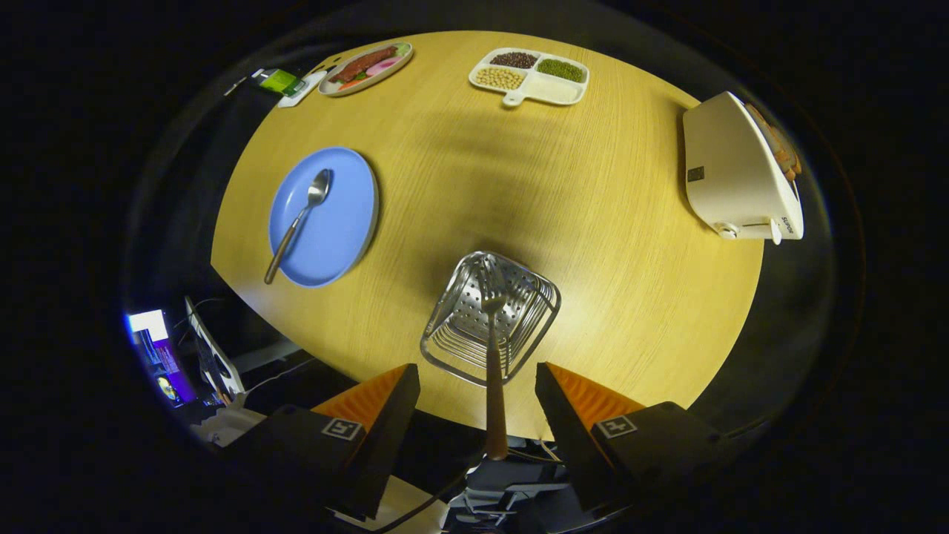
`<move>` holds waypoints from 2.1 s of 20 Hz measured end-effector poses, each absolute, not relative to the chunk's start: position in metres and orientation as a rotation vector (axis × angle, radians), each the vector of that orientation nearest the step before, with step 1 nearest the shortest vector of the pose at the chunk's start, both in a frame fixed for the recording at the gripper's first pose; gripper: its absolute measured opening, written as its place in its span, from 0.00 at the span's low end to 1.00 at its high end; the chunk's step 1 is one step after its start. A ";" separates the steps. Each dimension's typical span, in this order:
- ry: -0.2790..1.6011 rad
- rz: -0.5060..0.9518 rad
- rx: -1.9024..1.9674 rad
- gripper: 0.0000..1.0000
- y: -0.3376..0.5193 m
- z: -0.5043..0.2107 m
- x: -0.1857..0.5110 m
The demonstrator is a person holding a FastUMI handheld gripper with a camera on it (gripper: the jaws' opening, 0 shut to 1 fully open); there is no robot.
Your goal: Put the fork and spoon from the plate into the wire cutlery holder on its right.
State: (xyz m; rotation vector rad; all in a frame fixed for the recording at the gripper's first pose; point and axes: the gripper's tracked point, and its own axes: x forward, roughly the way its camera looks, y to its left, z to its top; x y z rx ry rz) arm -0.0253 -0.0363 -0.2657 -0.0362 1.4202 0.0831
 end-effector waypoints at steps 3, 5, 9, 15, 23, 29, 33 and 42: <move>1.259 0.072 0.030 1.00 -0.007 -0.238 -0.012; 1.172 0.073 0.065 1.00 0.011 -0.221 -0.006; 1.112 0.089 0.116 1.00 0.048 -0.213 -0.008; 1.087 0.139 0.119 1.00 0.113 -0.236 -0.002; 1.177 0.158 0.233 1.00 0.198 -0.304 0.033; 1.261 0.079 0.238 1.00 0.208 -0.360 0.050; 1.288 0.056 0.205 0.99 0.211 -0.383 0.055; 1.364 0.065 0.210 0.37 0.229 -0.406 0.045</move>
